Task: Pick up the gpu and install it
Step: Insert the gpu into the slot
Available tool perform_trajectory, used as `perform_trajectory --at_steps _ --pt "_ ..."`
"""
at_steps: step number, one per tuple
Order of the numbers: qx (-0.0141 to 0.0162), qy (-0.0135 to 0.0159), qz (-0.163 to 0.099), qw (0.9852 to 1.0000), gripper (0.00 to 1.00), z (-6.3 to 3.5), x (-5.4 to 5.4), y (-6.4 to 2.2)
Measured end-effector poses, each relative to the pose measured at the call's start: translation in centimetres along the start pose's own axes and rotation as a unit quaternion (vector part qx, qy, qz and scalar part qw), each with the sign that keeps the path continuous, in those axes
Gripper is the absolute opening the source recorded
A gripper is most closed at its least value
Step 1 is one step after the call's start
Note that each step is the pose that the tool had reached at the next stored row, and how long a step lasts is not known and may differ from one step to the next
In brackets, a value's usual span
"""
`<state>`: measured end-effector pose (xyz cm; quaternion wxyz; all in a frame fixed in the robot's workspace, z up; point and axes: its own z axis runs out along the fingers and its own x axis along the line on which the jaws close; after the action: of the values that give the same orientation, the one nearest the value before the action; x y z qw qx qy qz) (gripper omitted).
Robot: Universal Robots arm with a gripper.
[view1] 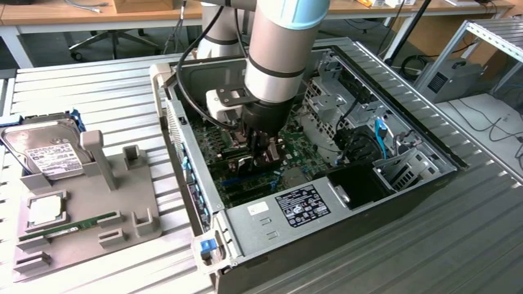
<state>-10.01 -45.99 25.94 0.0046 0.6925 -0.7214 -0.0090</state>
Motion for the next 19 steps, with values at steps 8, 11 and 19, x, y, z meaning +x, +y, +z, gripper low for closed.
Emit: perform_trajectory --at_steps 8,11,19 --pt "-0.0008 0.0 0.0 1.0 0.27 -0.21 0.0 0.0" --pt "-0.0008 0.0001 0.0 1.0 0.27 -0.38 0.0 0.01" --pt "-0.0011 0.0001 0.0 1.0 0.27 -0.52 0.0 -0.03"
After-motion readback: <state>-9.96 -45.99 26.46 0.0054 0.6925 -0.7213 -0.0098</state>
